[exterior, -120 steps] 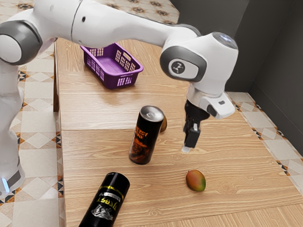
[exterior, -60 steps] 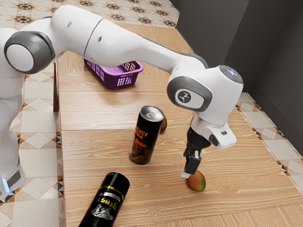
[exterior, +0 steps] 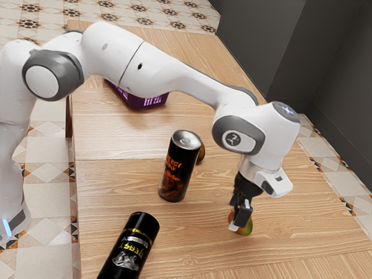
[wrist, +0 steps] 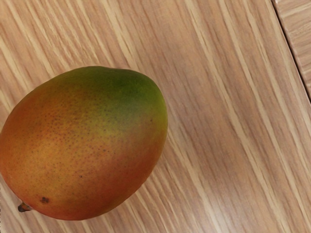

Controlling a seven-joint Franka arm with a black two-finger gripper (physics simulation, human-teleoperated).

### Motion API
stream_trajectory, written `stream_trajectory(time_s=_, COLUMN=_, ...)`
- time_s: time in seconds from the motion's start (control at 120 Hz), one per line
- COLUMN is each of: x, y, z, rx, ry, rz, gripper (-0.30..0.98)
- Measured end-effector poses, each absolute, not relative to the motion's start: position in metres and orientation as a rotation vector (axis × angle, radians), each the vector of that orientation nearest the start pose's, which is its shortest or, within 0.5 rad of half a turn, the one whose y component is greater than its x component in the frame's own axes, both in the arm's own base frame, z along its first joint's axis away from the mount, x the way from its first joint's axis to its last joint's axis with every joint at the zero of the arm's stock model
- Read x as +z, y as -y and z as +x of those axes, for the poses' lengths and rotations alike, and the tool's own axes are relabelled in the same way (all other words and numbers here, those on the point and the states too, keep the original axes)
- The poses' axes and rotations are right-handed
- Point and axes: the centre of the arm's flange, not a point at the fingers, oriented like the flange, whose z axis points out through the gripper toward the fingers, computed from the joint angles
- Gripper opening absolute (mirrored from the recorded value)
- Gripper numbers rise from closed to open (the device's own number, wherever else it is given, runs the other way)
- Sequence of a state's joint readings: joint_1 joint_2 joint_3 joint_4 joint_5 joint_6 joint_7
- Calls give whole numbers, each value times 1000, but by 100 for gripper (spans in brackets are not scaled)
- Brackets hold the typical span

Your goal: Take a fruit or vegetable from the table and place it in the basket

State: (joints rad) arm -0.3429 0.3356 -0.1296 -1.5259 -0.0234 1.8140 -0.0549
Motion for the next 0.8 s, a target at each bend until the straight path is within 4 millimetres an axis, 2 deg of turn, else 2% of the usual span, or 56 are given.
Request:
stream_trajectory(time_s=0.183, x=455, y=279, z=604, rx=34, ry=-600, rz=-3143, gripper=66)
stream_trajectory(time_s=0.425, x=435, y=276, z=618, rx=7, ry=-581, rz=-3157, gripper=66)
stream_trajectory(time_s=0.8, x=423, y=273, z=626, rx=-10, ry=-563, rz=-3174, gripper=66)
